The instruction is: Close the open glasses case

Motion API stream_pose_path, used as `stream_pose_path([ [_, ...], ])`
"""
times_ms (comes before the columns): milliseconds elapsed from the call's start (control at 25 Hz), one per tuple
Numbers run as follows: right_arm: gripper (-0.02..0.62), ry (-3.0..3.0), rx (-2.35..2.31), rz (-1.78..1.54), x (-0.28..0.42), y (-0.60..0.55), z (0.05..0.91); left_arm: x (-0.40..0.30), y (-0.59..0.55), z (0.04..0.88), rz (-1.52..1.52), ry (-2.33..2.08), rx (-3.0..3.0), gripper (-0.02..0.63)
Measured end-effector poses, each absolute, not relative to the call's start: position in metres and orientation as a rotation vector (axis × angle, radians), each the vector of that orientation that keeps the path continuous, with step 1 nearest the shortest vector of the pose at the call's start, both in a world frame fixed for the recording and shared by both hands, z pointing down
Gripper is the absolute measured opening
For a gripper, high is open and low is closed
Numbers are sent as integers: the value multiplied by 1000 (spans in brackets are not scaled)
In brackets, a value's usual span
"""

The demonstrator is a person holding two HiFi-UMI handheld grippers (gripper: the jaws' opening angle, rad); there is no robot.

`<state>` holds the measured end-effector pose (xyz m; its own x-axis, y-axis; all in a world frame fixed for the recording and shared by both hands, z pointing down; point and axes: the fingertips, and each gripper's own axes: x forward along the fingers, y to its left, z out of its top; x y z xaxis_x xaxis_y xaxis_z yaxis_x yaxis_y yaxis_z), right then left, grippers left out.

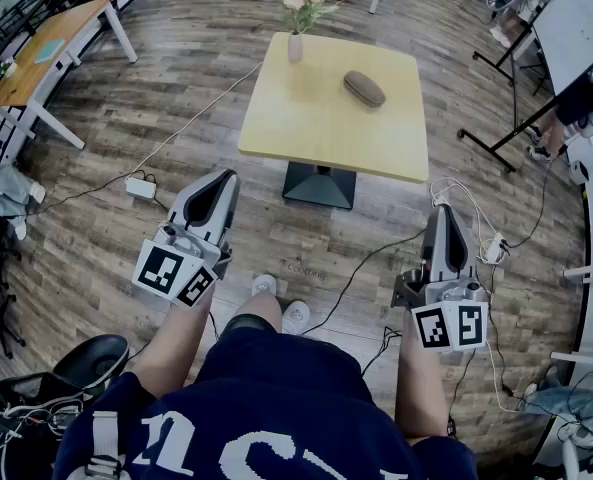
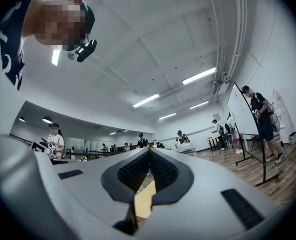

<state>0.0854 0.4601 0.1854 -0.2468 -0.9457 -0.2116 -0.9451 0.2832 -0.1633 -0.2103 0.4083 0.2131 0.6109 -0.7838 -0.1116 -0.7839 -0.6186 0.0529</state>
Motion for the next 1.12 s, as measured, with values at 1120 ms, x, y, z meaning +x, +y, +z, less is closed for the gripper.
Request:
stream_pose_path([
  [1120,29,2267,-1706,-40,103,378,181,-188,308,212,218,1369,-2800,15],
])
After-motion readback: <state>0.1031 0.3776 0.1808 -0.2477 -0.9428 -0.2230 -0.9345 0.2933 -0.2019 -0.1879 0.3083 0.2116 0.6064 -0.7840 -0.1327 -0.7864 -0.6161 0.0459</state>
